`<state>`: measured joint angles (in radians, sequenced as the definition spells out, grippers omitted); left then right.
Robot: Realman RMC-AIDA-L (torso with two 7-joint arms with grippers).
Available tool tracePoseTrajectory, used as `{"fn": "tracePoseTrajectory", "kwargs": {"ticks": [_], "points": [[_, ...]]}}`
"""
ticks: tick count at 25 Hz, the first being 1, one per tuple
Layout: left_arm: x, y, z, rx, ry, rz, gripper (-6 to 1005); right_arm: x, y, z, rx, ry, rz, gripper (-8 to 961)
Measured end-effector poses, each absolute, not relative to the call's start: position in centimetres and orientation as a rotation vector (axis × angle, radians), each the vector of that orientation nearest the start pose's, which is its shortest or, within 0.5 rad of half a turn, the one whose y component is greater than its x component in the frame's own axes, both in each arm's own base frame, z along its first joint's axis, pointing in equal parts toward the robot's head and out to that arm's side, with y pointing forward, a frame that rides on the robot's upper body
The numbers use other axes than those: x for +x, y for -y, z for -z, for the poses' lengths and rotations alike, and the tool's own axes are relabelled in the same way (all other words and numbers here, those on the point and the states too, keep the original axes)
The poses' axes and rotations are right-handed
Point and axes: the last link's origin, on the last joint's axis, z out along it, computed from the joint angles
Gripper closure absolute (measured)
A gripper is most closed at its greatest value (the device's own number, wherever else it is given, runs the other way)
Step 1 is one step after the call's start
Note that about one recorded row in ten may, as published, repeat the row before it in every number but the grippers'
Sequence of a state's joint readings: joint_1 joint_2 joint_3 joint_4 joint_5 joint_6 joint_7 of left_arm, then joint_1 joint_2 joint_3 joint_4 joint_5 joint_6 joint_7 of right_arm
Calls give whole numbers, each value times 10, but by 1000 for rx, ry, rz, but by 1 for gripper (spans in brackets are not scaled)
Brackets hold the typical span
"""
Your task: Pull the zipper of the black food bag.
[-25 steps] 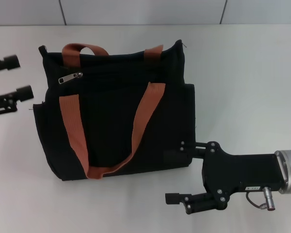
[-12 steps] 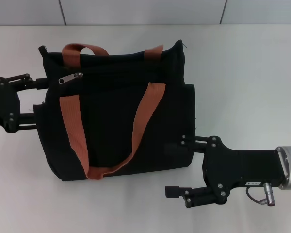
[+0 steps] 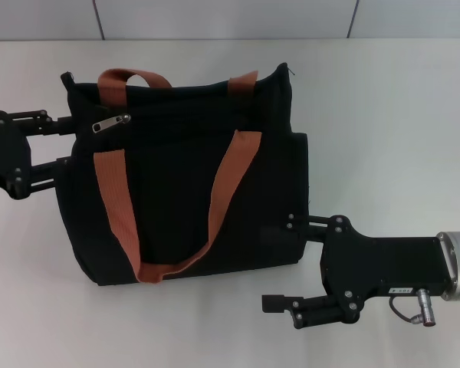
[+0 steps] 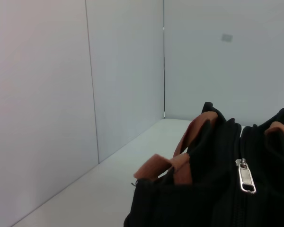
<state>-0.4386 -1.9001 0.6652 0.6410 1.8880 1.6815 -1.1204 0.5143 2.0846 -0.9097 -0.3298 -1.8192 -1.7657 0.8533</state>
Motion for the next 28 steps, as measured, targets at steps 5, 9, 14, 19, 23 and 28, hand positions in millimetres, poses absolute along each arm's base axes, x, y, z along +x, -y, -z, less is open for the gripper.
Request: {"fn": "tracePoseTrajectory", "kwargs": {"ticks": [5, 9, 14, 19, 23, 28], "points": [[-302, -315, -78, -2655, 263, 642, 419, 242, -257, 56, -2934, -141, -1091, 136], [-301, -315, -78, -2656, 262, 647, 605, 239, -257, 54, -2928, -132, -1128, 136], [-295, -314, -80, -2652, 230, 688, 791, 216, -256, 36, -2855, -105, -1411, 136], [-291, -312, -81, -2656, 191, 713, 969, 190, -279, 16, -2813, -377, -1632, 137], [-289, -309, -81, -2647, 161, 737, 968, 168, -307, 6, -2887, -724, -1599, 137], [-288, -306, -80, -2629, 127, 769, 967, 144, -342, 4, -2912, -1150, -1360, 136]]}}
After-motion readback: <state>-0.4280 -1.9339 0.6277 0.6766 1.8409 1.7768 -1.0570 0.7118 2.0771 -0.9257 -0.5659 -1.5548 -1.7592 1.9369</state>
